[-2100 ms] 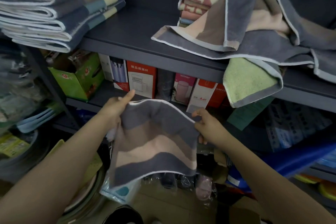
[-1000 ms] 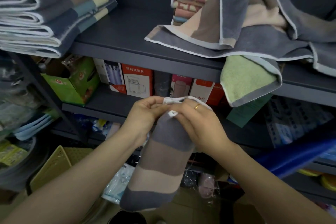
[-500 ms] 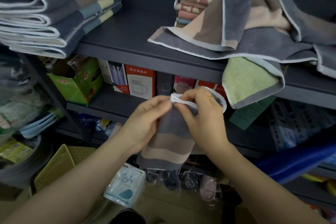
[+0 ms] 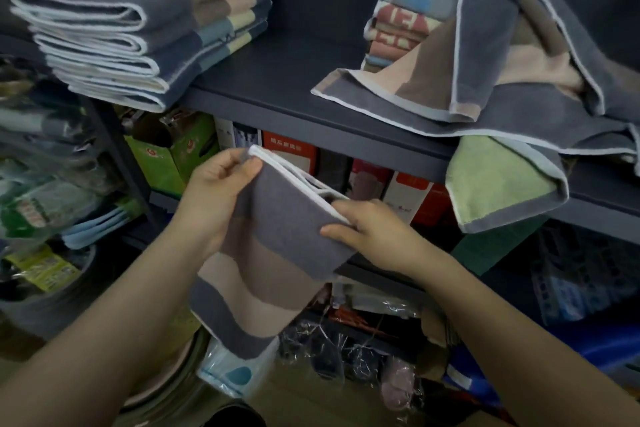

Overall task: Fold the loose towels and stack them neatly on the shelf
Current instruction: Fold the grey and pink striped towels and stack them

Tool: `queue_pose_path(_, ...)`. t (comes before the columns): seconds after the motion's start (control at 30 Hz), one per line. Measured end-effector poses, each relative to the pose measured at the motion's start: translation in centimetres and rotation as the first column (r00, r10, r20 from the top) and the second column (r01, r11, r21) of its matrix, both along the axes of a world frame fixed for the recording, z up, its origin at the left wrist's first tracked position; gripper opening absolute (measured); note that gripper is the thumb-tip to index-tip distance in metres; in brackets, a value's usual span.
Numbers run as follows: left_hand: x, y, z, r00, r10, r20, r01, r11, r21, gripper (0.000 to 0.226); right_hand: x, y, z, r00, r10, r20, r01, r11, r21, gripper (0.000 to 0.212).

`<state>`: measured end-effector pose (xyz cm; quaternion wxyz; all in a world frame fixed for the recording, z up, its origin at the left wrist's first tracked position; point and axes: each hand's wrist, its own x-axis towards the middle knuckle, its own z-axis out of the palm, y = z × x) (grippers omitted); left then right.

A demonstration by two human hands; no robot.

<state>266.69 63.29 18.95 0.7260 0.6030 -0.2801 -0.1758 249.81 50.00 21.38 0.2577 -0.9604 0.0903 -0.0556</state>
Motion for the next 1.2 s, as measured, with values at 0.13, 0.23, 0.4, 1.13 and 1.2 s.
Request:
queue_pose_path(0.13, 1.5, 2.0, -1.0, 0.976, 0.138, 0.171, -0.149, 0.988, 0.051, 0.030, 2.2, 0.0, 0.6, 0.981, 0.119, -0.153, -0.144, 0.977, -0.160, 0.014)
queue_pose_path(0.23, 3.0, 3.5, -1.7, 0.968, 0.206, 0.146, -0.218, 0.973, 0.073, 0.034, 4.1, 0.1, 1.6, 0.975, 0.147, -0.165, -0.196, 0.919, -0.343, 0.016)
queue_pose_path(0.4, 6.6, 5.6, 0.2, 0.956, 0.252, 0.148, -0.249, 0.968, -0.034, 0.034, 6.9, 0.0, 3.7, 0.894, 0.233, 0.383, 0.023, 0.829, -0.558, 0.026)
queue_pose_path(1.13, 22.5, 8.5, 12.5, 0.883, -0.154, 0.443, 0.205, 0.976, -0.069, 0.039, 27.6, 3.3, 19.5, 0.758, -0.444, 0.478, -0.454, 0.167, 0.875, 0.029)
queue_pose_path(1.2, 23.2, 8.2, 12.0, 0.899, -0.135, 0.417, 0.187, 0.979, -0.085, 0.041, 29.0, 2.8, 20.2, 0.776, -0.458, 0.433, -0.427, 0.123, 0.896, 0.023)
